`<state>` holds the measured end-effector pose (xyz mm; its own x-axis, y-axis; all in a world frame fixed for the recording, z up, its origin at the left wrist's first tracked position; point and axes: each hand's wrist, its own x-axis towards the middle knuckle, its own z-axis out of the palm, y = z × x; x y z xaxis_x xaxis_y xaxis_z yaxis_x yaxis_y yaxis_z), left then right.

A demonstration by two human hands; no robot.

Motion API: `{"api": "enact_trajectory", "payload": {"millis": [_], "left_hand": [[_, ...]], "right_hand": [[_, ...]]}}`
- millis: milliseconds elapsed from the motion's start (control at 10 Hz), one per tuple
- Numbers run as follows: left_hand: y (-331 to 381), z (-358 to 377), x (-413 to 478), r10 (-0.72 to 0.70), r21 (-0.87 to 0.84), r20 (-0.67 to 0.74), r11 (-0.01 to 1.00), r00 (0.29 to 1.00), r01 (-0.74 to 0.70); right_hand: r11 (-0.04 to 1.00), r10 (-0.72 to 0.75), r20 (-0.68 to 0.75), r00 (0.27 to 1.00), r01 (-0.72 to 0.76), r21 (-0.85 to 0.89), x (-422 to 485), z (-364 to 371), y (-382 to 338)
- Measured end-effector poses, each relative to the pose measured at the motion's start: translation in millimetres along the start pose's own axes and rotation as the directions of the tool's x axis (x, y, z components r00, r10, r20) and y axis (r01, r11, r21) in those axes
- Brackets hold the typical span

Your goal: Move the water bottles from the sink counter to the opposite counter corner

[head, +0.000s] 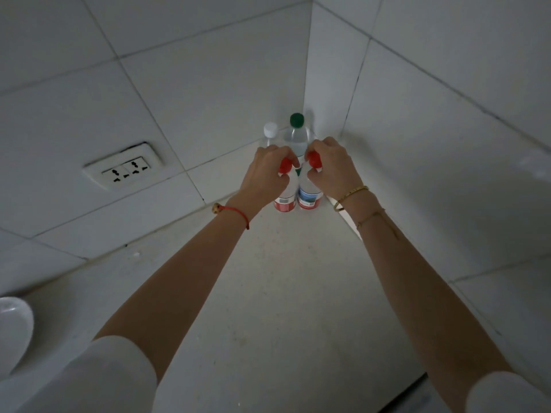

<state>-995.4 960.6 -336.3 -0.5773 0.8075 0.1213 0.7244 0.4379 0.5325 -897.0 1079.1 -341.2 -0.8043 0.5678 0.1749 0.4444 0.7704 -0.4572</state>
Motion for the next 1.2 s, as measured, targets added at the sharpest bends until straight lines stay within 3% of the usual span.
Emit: {"api": "enact_trajectory", "payload": {"millis": [500,800,1000,1200], "left_hand": [[-14.3,12.7,52.0,-0.040,-0.013,0.018,0.999,0.999,0.041],[-8.1,10.9,47.7,0.016,0.008,-0.005,1.000,1.000,-0.016],[-5.6,7.5,43.5,0.047,0.074,0.027,0.996,0.999,-0.049],[-4.5,-10.7,21.6,0.041,0.057,-0.004,0.998,0.999,-0.041]], "right_hand": [[0.999,-0.022,0.030,0.999,0.023,-0.033,57.4,16.6,13.5],[1.000,0.006,0.002,1.000,-0.006,-0.031,57.3,17.4,14.1],[0.984,0.010,0.068,0.998,0.002,-0.179,49.3,10.3,16.2],[0.980,-0.035,0.078,0.996,0.050,-0.195,25.1,-12.5,1.9]]}}
